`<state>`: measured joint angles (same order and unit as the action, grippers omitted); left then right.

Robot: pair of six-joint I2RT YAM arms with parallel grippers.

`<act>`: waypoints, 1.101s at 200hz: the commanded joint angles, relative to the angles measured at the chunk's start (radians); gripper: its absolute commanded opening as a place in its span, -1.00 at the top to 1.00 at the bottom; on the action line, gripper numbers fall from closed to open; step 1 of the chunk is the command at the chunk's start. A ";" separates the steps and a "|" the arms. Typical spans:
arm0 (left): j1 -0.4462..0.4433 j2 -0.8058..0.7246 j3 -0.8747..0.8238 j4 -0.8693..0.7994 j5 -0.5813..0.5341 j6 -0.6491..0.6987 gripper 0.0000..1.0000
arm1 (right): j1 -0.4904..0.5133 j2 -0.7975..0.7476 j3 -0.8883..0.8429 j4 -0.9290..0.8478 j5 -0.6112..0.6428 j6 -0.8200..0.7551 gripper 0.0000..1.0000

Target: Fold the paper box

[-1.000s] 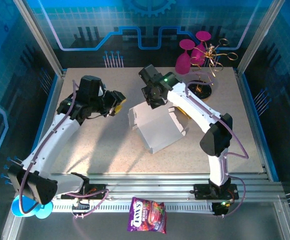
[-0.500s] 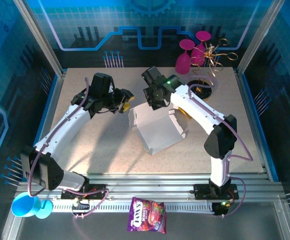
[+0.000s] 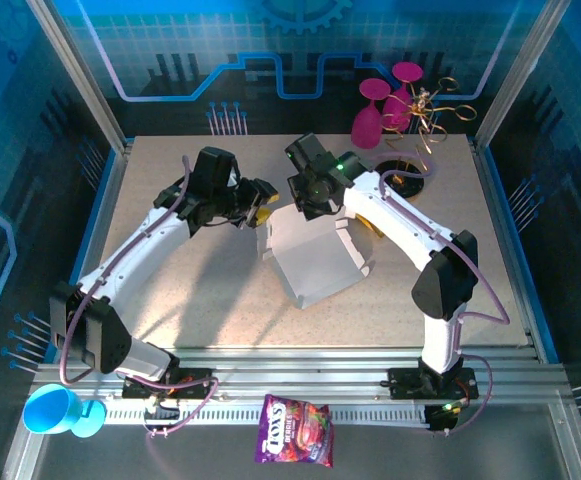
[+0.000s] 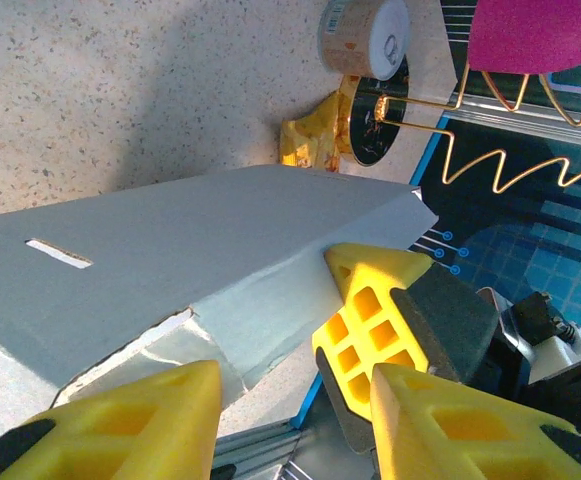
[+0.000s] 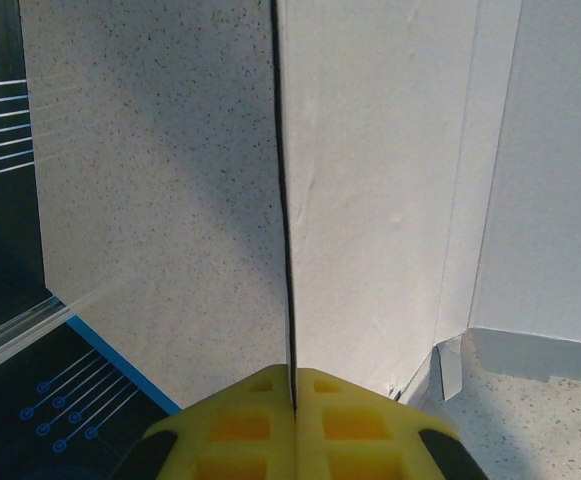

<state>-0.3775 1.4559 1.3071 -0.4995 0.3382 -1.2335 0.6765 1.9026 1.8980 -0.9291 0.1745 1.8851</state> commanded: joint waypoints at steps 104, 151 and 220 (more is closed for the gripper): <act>-0.002 -0.067 -0.058 -0.019 -0.018 -0.085 0.08 | -0.027 -0.106 -0.134 0.137 -0.010 0.018 1.00; -0.009 -0.031 -0.063 0.054 0.003 -0.120 0.08 | -0.025 -0.111 -0.149 0.164 -0.021 0.020 1.00; -0.024 0.013 -0.051 0.085 0.011 -0.151 0.09 | -0.020 -0.119 -0.174 0.206 -0.030 0.038 1.00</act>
<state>-0.3958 1.4593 1.2518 -0.4374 0.3378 -1.3609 0.6598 1.8240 1.7329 -0.7521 0.1528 1.8938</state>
